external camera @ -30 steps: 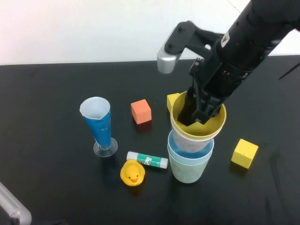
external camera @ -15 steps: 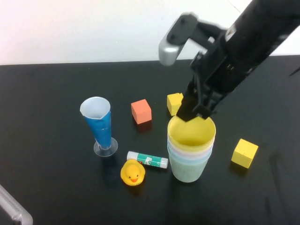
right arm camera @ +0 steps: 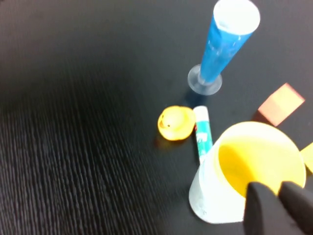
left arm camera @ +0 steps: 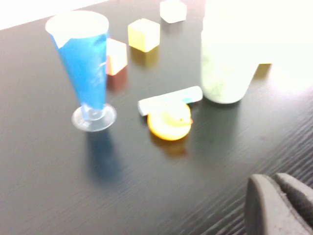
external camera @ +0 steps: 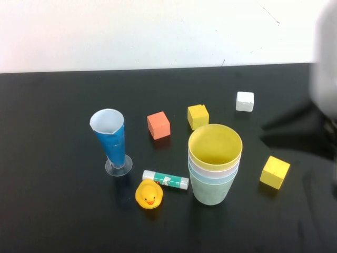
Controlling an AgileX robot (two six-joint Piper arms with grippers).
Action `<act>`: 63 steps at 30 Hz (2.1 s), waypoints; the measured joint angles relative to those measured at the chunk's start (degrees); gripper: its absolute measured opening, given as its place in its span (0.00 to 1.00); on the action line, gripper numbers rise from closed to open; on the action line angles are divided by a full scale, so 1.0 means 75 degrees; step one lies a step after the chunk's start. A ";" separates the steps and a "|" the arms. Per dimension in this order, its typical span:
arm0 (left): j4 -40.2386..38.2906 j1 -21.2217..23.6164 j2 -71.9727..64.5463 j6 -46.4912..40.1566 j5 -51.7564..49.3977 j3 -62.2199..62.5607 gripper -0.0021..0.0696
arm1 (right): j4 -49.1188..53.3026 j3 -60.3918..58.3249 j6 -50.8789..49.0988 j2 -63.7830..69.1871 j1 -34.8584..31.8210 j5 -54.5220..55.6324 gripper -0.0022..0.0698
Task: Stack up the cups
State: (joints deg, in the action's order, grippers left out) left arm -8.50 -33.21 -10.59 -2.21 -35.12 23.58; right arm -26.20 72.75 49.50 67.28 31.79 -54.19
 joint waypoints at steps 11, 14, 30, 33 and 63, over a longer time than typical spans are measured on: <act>0.1134 0.0000 0.0456 0.1066 0.1910 -0.1083 0.03 | -0.2826 -0.4617 0.3220 -0.4532 0.0000 0.3078 0.03; 0.0989 0.0000 0.0456 0.1159 0.2230 -0.1209 0.03 | -0.3115 -0.5206 0.3484 -0.5311 0.0000 0.3466 0.03; 0.0873 0.0000 0.0456 0.1188 0.1730 -0.1254 0.03 | -0.3214 -0.6748 0.3531 -0.5962 0.0000 0.3674 0.03; 0.0873 0.0000 0.0456 0.1188 0.1730 -0.1254 0.03 | -0.3214 -0.6924 0.3531 -0.5962 0.0000 0.3674 0.03; 0.0873 0.0000 0.0456 0.1188 0.1714 -0.1265 0.03 | 0.3899 -0.9387 -0.5430 -0.9067 -0.4155 0.5182 0.03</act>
State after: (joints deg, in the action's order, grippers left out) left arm -1.96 -33.21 -7.17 6.70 -22.26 14.09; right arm 3.04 2.35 8.78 -0.72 0.62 -15.33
